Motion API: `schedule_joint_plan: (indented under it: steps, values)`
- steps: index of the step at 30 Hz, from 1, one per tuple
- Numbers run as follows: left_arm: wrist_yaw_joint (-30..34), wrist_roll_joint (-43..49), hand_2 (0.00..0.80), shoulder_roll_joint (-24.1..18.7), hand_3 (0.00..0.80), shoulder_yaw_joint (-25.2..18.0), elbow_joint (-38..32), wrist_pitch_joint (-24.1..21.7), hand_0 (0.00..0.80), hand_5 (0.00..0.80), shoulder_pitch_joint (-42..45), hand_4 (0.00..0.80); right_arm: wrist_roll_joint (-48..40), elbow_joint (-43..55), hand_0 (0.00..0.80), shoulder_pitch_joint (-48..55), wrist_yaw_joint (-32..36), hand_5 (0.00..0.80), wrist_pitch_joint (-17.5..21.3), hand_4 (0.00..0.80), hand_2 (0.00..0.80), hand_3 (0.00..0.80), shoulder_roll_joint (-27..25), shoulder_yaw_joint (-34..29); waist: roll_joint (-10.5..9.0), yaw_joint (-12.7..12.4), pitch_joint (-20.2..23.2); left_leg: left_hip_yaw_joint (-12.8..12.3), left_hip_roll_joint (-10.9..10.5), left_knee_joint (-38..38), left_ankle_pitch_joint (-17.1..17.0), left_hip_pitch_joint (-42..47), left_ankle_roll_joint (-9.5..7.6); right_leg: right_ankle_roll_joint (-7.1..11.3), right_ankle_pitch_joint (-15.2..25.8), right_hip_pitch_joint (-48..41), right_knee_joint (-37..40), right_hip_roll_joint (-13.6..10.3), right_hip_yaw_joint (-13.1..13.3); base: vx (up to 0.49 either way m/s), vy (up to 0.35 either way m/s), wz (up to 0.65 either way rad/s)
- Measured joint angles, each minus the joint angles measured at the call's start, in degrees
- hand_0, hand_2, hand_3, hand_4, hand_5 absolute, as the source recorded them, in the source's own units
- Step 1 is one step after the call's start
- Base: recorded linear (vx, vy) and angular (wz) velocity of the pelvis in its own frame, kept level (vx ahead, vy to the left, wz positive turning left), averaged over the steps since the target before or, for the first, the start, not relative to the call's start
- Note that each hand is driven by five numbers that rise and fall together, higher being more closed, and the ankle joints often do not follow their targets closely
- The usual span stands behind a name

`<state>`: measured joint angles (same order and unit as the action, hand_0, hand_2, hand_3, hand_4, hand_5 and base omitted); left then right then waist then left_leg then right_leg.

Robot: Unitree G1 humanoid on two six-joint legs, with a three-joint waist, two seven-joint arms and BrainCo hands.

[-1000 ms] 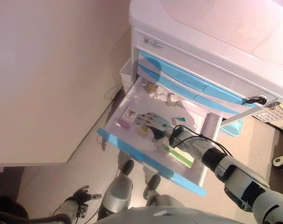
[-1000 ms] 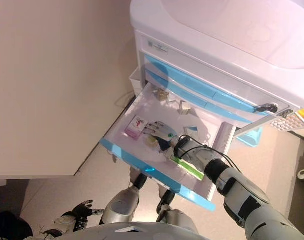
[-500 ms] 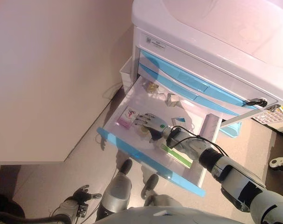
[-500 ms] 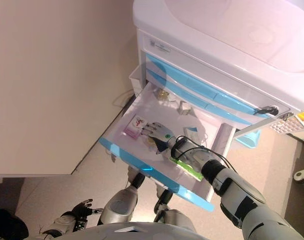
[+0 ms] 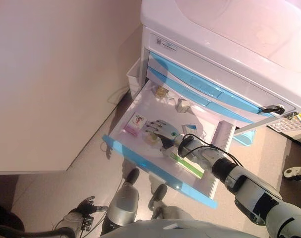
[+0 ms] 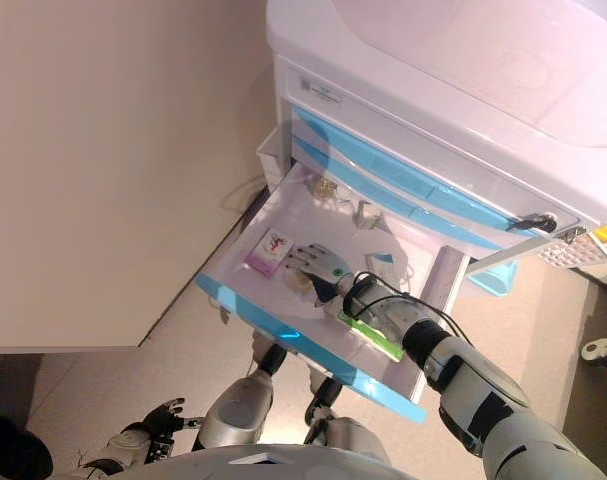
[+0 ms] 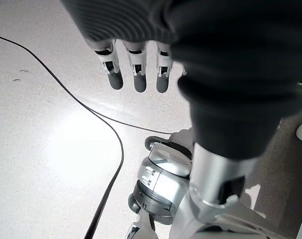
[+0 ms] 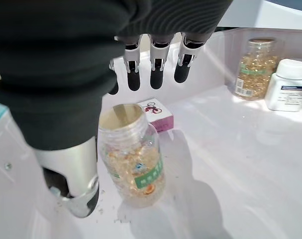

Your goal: Open the drawer and pick up the medicine

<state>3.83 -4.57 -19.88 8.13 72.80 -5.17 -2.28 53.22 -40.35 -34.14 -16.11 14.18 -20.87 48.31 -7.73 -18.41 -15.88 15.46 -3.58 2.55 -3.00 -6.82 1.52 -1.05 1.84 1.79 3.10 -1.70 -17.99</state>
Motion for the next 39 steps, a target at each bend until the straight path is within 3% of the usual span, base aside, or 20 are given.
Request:
schedule_joint_plan:
  steps: [2,6,8,9,15,22,36,39]
  values:
    - [0.0,0.0,0.000,0.0,0.000,0.1,0.0,0.0,0.000,0.000,0.0,0.000,0.0,-0.1,0.000,0.0,0.0,0.000,-0.3,0.000,0.000,0.000,0.0,0.0,0.01,-0.1,0.0,0.0,0.0,0.0,0.0,0.0,0.00,0.00,0.0,0.0,0.0,0.0,0.0,0.000,0.000,0.00]
    - [0.0,0.0,0.000,0.0,0.000,0.1,0.0,0.0,0.000,0.000,0.0,0.000,0.0,-0.3,0.182,0.0,-0.1,0.182,-0.3,0.182,0.182,0.182,0.2,0.0,0.03,-0.1,0.0,0.0,0.0,0.0,0.0,-0.1,0.00,0.01,0.0,0.1,0.0,0.0,0.0,0.000,0.000,0.00]
    - [0.0,0.0,0.000,0.0,0.000,0.0,0.0,0.0,0.000,0.000,0.0,0.000,0.0,-0.3,0.198,0.0,-0.5,0.198,-0.3,0.198,0.198,0.198,0.2,-0.1,0.02,-0.2,0.0,0.0,0.0,0.0,0.0,-0.5,-0.01,0.01,0.0,0.5,0.0,0.0,0.0,0.000,0.000,0.00]
    - [0.0,0.0,0.000,0.0,0.000,0.0,0.0,0.0,0.000,0.000,0.0,0.000,0.0,-0.3,0.373,0.0,-0.7,0.373,-0.3,0.373,0.373,0.373,0.2,-0.1,0.02,-0.2,0.0,0.0,0.0,0.0,0.0,-0.8,-0.03,0.01,0.0,0.7,0.0,0.0,0.0,0.000,0.000,0.00]
    - [0.0,0.0,0.000,0.0,0.000,0.0,0.0,0.0,0.000,0.000,0.0,0.000,0.0,-0.6,0.326,-0.1,-1.1,0.326,-0.4,0.326,0.326,0.326,0.9,-0.1,-0.06,-0.3,-0.2,0.0,0.0,0.0,0.0,-0.8,-0.05,0.01,0.0,0.7,0.2,0.1,-0.1,0.000,0.000,0.00]
    - [0.0,0.0,0.000,-0.1,0.000,0.0,0.0,0.0,0.000,0.000,-0.3,0.000,0.0,-0.6,0.411,-1.3,-1.3,0.411,-0.5,0.411,0.411,0.411,1.3,-0.1,-0.53,-0.3,-1.3,0.0,0.1,0.0,0.0,-0.9,-0.03,0.02,0.0,0.6,0.8,0.2,0.0,0.000,0.000,0.00]
    - [0.0,0.0,0.000,-0.1,0.000,0.0,0.0,0.0,0.000,0.000,-0.5,0.000,0.0,-0.7,0.458,-1.8,-1.6,0.458,-0.8,0.458,0.458,0.458,1.3,-0.1,-0.55,-0.3,-1.3,0.0,0.1,0.0,0.0,-0.8,-0.03,0.02,0.0,0.5,0.9,0.2,0.0,0.000,0.000,0.00]
    - [-0.1,0.0,0.000,-0.1,0.000,0.0,0.0,0.0,0.000,0.000,-0.5,0.000,0.0,-0.6,0.515,-1.8,-2.0,0.515,-0.8,0.515,0.515,0.515,1.2,-0.1,-0.57,-0.3,-1.3,-0.1,0.1,0.0,0.0,-0.8,-0.04,0.02,0.0,0.5,0.9,0.3,0.0,0.000,0.000,0.00]
